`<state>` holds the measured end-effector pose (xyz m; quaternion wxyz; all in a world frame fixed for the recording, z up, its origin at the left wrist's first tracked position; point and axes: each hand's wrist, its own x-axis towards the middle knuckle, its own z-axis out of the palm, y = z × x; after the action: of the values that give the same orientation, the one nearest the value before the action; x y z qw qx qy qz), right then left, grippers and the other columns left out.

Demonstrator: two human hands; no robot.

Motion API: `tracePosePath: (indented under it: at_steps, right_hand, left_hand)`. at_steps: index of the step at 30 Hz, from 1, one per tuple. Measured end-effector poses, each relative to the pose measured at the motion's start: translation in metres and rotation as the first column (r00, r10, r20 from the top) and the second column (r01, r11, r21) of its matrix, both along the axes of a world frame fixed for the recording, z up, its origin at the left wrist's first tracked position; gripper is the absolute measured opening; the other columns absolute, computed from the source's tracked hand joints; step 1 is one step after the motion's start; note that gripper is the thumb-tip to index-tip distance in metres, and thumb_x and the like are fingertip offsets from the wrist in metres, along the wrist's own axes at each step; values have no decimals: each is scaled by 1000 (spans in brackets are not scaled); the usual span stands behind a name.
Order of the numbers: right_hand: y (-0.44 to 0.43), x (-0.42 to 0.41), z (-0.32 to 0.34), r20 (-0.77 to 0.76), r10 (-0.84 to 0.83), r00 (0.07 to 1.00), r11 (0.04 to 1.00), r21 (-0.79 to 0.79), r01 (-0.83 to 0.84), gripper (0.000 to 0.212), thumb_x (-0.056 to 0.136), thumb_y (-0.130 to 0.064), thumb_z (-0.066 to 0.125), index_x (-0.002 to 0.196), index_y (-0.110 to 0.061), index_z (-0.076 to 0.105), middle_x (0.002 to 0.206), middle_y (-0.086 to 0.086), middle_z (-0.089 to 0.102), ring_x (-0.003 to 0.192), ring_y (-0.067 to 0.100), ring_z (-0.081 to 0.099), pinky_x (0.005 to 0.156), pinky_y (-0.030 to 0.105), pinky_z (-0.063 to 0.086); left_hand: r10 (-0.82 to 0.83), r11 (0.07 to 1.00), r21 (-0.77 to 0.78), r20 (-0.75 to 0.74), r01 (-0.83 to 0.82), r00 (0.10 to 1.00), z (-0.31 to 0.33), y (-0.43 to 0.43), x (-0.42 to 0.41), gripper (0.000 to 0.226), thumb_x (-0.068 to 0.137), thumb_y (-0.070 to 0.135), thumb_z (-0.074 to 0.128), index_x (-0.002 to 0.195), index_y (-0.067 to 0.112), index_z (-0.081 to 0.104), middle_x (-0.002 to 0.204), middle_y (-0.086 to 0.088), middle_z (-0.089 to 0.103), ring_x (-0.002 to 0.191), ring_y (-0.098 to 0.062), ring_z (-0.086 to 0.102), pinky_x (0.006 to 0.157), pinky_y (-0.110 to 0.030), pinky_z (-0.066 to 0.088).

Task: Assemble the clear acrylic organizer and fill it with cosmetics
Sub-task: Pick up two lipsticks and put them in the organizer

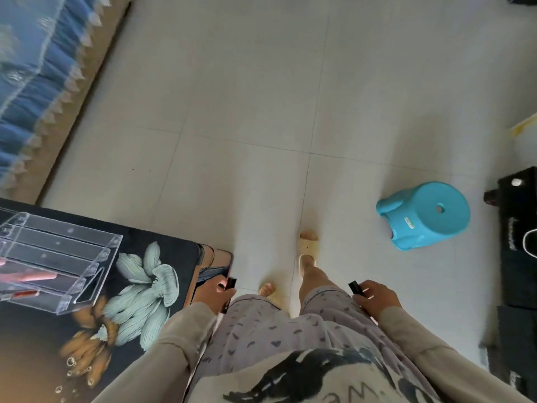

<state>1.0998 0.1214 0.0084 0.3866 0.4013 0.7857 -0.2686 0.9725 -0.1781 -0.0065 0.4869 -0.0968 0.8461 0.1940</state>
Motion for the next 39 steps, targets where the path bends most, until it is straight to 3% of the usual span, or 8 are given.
tracePosePath:
  at_steps: [6, 18, 25, 28, 32, 34, 37, 39]
  right_hand:
    - [24, -125, -2, -90, 225, 970, 970, -73, -231, 32, 87, -22, 59, 117, -9, 57, 118, 12, 65, 108, 27, 59, 91, 26, 42]
    - [47, -308, 3, -196, 535, 821, 819, -115, -562, 26, 83, -11, 63, 108, -2, 62, 103, 20, 68, 76, 23, 53, 80, 33, 48]
    - [13, -384, -8, -80, 675, 733, 725, -110, -680, 29, 85, -15, 61, 112, -3, 60, 112, 16, 67, 102, 30, 61, 83, 28, 45]
    - [-10, -417, -10, -23, 682, 731, 726, -107, -680, 32, 86, -17, 61, 115, -4, 58, 117, 15, 65, 108, 29, 59, 84, 24, 41]
    - [-46, -457, -7, -39, 695, 718, 714, -87, -695, 31, 85, -16, 62, 114, -4, 60, 116, 15, 66, 106, 29, 60, 81, 24, 40]
    - [-63, -479, -7, -68, 694, 716, 714, -60, -698, 29, 84, -13, 63, 111, -3, 62, 112, 17, 67, 104, 30, 61, 75, 23, 36]
    - [-90, -517, -3, -139, 663, 736, 740, -27, -672, 28, 82, -10, 65, 109, 0, 63, 111, 20, 67, 104, 34, 60, 82, 30, 41]
    - [-109, -541, -1, -162, 671, 724, 730, -27, -683, 28, 82, -8, 65, 109, 0, 63, 111, 22, 67, 104, 35, 61, 86, 33, 43]
  left_hand:
    - [218, 972, -90, 20, -215, 976, 7, 7, -33, 41, 89, 29, 55, 125, 9, 50, 125, -10, 62, 114, -25, 57, 95, -29, 42]
    - [646, 762, -111, 52, -638, 762, 5, 56, -57, 27, 88, 20, 54, 111, 8, 58, 107, -18, 70, 107, -29, 63, 90, -27, 47]
    - [803, 595, -85, 19, -799, 596, -2, 33, -109, 19, 88, 20, 56, 105, 15, 60, 90, -16, 72, 107, -28, 62, 91, -27, 43]
    - [820, 571, -84, 8, -817, 572, -3, 10, -142, 27, 88, 24, 56, 113, 14, 61, 110, -10, 69, 110, -26, 59, 88, -25, 42]
    - [809, 587, -49, -18, -808, 588, 4, -22, -194, 10, 86, 23, 54, 76, 22, 56, 99, -13, 69, 100, -28, 63, 71, -21, 37]
    - [795, 605, -39, -27, -795, 606, 4, -38, -217, 28, 85, 23, 56, 61, 27, 42, 92, -12, 67, 97, -28, 64, 67, -19, 35]
    - [808, 585, -7, -72, -811, 584, 9, -65, -249, 7, 85, 25, 58, 86, 19, 60, 95, -8, 68, 98, -26, 65, 69, -17, 35]
    - [819, 570, 4, -85, -822, 568, 8, -82, -263, 22, 86, 26, 57, 102, 11, 60, 85, -8, 67, 98, -26, 64, 70, -18, 36]
